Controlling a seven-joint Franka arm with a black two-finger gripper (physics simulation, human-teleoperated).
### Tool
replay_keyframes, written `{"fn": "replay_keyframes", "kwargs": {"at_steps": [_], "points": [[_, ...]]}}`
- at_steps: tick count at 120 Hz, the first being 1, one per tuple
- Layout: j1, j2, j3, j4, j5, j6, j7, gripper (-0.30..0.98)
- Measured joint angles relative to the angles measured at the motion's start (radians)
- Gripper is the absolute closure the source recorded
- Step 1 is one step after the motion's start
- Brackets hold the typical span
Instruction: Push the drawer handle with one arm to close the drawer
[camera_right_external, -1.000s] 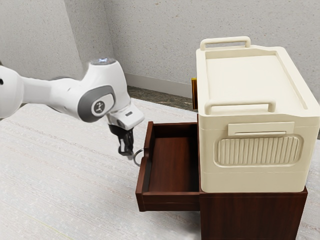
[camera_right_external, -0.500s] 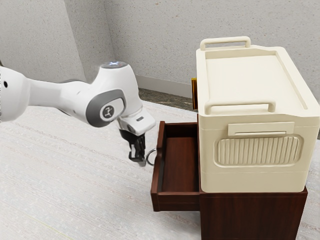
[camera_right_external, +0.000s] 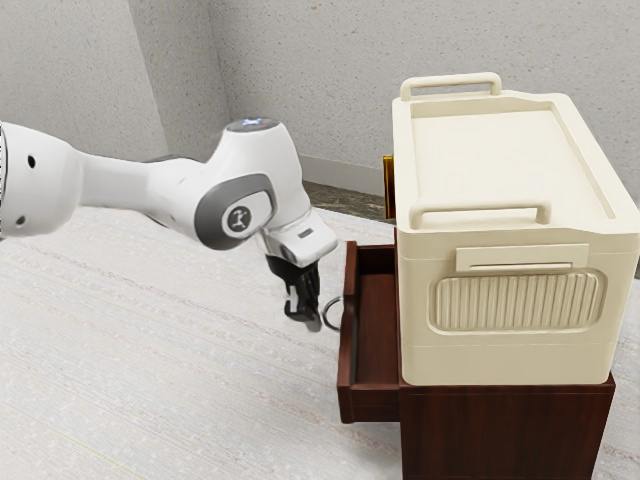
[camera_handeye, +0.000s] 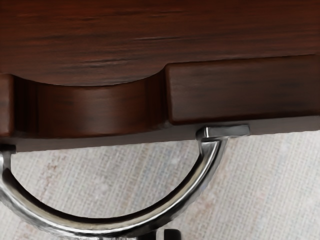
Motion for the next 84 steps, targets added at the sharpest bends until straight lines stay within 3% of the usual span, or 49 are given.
{"fn": "replay_keyframes", "kwargs": {"at_steps": [28, 52, 84], "points": [[-0.017, 0.053, 0.000, 0.042, 0.004, 0.004, -0.009, 0.79], [-0.037, 0.112, 0.001, 0.101, 0.058, 0.006, -0.027, 0.79], [-0.073, 0.157, 0.002, 0.162, 0.079, 0.008, -0.049, 0.79]]}}
